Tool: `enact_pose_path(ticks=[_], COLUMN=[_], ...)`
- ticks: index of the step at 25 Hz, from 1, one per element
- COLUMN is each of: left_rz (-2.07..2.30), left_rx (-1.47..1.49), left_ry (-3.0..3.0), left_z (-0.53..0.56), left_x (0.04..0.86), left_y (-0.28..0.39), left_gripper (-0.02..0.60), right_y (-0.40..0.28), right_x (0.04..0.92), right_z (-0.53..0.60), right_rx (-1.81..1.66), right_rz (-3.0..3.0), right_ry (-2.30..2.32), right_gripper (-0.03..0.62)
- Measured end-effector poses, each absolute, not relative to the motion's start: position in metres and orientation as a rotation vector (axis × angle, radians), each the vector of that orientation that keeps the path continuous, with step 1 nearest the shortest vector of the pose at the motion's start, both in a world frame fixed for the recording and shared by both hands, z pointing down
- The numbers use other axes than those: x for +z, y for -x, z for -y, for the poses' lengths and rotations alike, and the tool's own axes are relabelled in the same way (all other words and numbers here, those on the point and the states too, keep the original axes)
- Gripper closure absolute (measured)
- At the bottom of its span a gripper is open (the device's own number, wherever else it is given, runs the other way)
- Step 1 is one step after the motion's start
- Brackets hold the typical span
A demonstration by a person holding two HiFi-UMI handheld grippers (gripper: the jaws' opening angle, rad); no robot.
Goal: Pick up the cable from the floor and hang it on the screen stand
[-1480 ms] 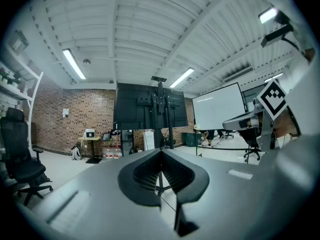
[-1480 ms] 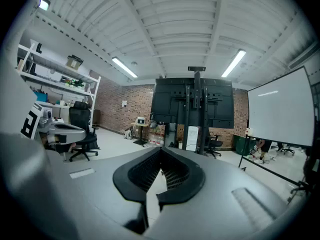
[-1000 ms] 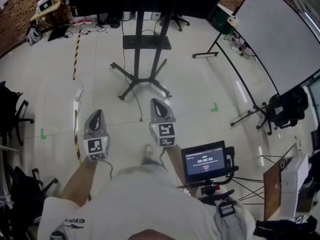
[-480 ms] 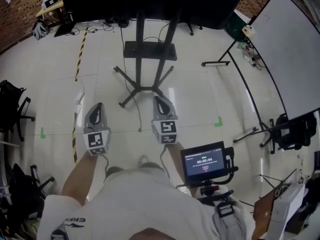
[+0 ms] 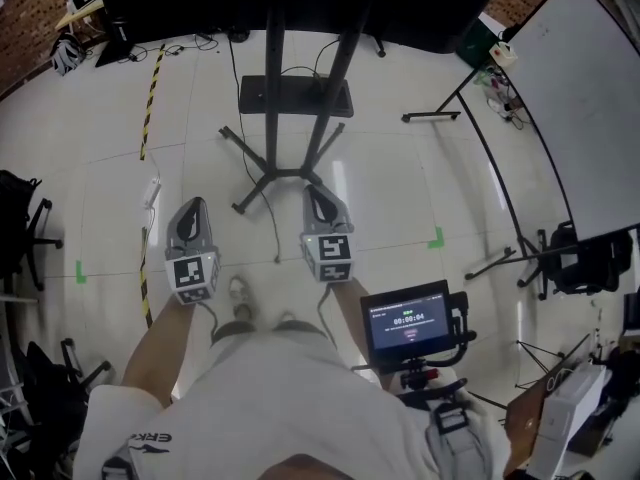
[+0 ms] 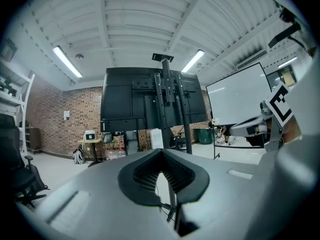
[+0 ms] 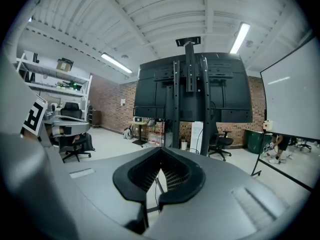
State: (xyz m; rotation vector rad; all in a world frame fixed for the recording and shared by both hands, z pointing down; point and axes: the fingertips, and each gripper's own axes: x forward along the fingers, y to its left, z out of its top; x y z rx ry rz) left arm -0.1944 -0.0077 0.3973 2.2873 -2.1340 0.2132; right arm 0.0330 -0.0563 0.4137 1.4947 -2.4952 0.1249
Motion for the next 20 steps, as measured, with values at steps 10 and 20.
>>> enact_pose_path(ticks=[10,20], left_rz=[2.015,1.972], left_rx=[0.155,0.162], left_ry=[-2.386,-2.414], left_z=[0.113,0.177], left_x=[0.397,0.406], left_y=[0.246,0.26], left_gripper=[0.58,0.58], right_y=[0.017,0.037], right_x=[0.395,0.403], right_z=[0.134,0.189], right_rx=[0.067,0.044], right_rz=[2.404,2.366], right_ry=[-1.613,-1.583], right_gripper=[0.58,0.58])
